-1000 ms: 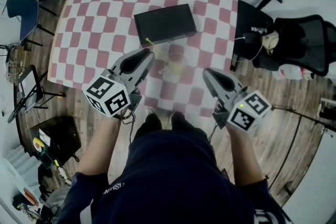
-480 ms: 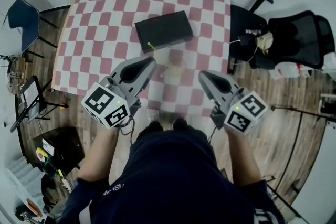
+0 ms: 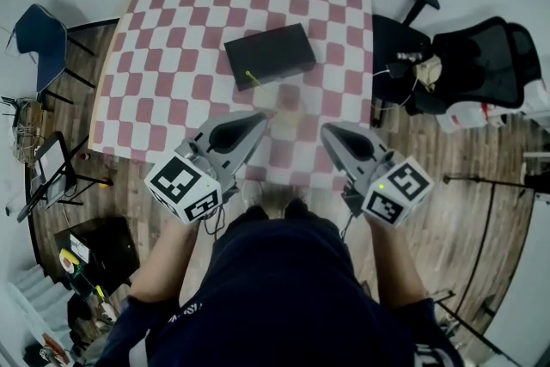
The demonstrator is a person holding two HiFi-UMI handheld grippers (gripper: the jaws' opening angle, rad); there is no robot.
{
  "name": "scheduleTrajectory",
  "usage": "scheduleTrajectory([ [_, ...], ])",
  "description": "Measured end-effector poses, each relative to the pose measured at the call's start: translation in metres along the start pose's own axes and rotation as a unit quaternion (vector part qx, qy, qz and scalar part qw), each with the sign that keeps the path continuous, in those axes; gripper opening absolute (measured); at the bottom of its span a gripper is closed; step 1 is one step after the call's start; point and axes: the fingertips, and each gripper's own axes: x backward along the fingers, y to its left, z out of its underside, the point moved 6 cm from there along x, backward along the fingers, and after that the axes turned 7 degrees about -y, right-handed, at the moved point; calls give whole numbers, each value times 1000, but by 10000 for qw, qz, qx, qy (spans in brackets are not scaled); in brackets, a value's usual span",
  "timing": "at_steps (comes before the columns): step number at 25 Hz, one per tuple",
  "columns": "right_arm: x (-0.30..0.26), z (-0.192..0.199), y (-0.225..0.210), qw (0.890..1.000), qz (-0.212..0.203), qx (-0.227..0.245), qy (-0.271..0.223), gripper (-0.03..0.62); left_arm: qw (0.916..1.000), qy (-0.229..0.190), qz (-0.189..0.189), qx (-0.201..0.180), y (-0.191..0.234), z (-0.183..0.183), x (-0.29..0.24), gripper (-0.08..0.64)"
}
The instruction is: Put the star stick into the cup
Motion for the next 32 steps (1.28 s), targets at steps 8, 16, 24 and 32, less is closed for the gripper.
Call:
scheduleTrajectory([
  [8,5,4,12,9999,23,149,14,17,9997,163,161,-103,-11,6,6,31],
  [16,10,6,18,9998,48,185,23,15,9995,179,226,-121,-15,6,6,31],
  [24,12,9,19,9998,17,169,64,15,9997,162,159,-69,-17,8,7,31],
  [32,12,13,19,9998,-46,155,106,15,9998,180,114,-31,-18,11,7,31],
])
